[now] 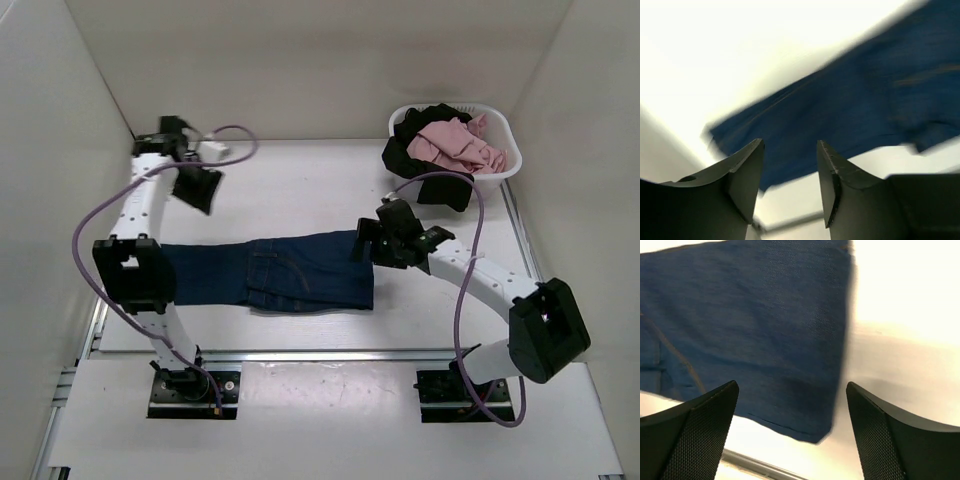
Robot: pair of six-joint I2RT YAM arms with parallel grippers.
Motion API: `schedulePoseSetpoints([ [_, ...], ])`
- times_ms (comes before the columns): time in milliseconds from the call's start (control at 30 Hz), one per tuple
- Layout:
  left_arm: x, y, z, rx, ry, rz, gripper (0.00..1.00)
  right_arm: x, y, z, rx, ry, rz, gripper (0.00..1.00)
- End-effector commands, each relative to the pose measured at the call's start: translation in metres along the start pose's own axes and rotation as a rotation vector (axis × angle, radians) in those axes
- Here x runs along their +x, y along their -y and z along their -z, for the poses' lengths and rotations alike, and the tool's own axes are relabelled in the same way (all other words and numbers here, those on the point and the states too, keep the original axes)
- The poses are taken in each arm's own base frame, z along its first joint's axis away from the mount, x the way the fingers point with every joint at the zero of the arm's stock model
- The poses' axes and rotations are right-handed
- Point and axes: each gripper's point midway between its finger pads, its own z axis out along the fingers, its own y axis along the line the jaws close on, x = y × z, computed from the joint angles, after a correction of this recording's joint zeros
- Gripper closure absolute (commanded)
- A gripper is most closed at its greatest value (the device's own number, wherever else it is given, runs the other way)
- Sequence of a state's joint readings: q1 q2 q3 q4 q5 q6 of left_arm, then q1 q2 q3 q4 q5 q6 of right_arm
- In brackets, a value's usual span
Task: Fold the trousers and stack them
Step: Fold the trousers
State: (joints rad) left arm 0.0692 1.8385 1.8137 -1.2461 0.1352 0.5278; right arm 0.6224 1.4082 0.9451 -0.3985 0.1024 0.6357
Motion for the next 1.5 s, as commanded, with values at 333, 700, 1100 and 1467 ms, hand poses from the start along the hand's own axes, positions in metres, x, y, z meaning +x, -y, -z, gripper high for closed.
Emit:
schedulePoseSetpoints([
  [333, 0.009, 0.224, -0.078, 0.480, -0.083, -0.382, 0.40, 0.031, 0.024, -0.067, -0.184, -0.174, -0.196, 0.20],
  [700, 0.040, 0.206, -0.130, 0.306, -0.193, -0.399, 0.41, 0.055, 0.020, -0.068, -0.251, -0.291, -0.339, 0.97],
  [1100, -0.007, 0.179, -0.049, 0.254, -0.015, -0.310, 0.30, -0.077, 0.106, 0.072, 0.134, -0.014, -0.207, 1.00],
  [1467, 0.027, 0.173, -0.106, 0.261, -0.152, -0.194, 0.30, -0.113, 0.005, 0.113, 0.249, -0.122, 0.018, 1.00],
])
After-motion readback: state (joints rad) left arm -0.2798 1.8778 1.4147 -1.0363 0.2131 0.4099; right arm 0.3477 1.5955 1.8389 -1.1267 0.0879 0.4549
